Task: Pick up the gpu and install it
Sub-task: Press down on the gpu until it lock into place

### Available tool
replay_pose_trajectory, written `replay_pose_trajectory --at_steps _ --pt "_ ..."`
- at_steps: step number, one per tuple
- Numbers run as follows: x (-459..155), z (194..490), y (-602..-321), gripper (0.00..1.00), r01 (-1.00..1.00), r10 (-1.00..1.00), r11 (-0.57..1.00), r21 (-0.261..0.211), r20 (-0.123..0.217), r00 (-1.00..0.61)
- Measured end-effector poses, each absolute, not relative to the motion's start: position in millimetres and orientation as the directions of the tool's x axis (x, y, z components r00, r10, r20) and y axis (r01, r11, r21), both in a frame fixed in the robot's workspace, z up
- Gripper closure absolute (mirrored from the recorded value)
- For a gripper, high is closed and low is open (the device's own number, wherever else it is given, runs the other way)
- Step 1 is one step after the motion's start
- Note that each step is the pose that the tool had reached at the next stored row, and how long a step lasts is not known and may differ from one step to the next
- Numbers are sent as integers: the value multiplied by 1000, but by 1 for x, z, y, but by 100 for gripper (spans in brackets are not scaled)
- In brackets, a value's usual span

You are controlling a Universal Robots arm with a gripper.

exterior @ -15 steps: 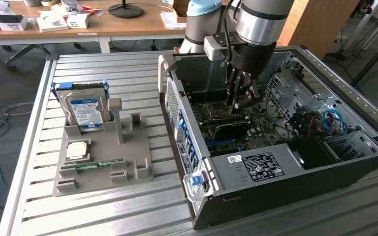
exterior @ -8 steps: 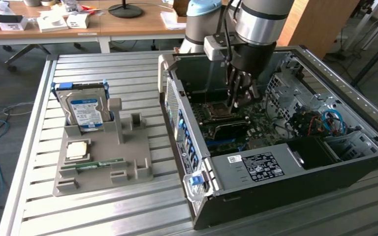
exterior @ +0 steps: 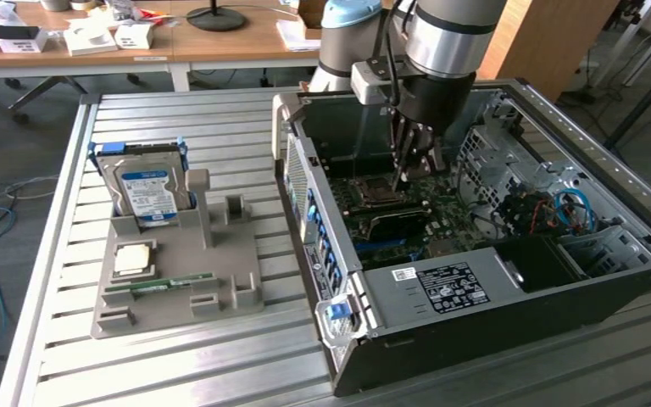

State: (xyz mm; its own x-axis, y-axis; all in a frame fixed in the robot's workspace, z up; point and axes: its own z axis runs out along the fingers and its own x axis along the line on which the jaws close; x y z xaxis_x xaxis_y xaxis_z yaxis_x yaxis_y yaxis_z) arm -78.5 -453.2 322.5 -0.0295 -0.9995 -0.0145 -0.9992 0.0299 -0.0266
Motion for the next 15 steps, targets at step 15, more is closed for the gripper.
replay_pose_trajectory --at_steps 15 --pt "-79 318 -453 89 -999 -999 30 -27 -15 -29"
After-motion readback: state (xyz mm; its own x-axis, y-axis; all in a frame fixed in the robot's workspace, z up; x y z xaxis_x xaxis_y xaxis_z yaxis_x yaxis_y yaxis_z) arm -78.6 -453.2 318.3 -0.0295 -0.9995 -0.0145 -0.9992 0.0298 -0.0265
